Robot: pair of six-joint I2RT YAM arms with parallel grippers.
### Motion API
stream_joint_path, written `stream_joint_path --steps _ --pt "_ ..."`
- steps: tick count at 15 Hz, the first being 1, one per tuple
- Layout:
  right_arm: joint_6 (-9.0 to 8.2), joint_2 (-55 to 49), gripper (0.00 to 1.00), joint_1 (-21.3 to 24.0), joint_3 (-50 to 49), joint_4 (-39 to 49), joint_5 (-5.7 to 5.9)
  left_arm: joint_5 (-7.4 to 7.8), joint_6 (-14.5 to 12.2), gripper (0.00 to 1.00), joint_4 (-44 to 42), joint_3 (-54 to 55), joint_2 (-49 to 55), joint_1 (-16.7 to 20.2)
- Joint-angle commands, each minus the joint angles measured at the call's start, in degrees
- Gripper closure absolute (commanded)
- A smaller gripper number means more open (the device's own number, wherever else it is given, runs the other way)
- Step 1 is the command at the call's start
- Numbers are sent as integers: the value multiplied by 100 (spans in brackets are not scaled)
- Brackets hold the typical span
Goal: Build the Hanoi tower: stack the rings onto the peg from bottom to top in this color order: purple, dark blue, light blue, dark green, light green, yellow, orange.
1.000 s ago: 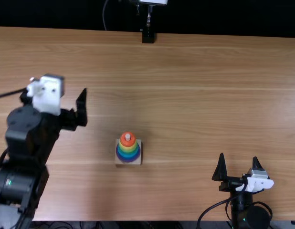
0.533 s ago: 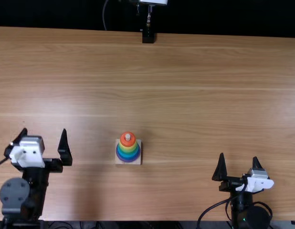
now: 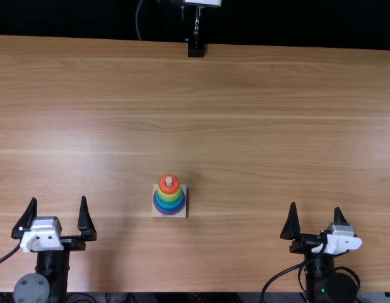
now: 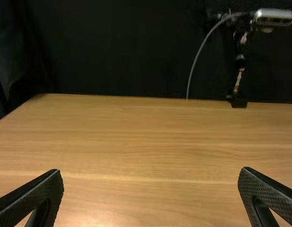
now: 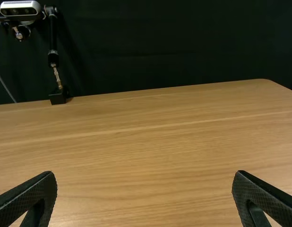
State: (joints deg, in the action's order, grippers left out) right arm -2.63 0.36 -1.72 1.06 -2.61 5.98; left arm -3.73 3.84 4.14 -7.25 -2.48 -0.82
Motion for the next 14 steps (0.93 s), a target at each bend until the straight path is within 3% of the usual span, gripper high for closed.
stream_joint_path --steps 1,7,9,14 --pt "21 -36 0 13 -44 23 -39 -49 17 0 -35 232 248 -67" --pt "21 -36 0 13 -44 23 -39 -49 -25 0 -56 505 248 -67" --pt "21 -36 0 13 -44 23 -39 -155 -46 0 -87 698 248 -67" --pt "21 -36 0 13 -44 23 -39 -70 -289 0 -3 725 248 -67"
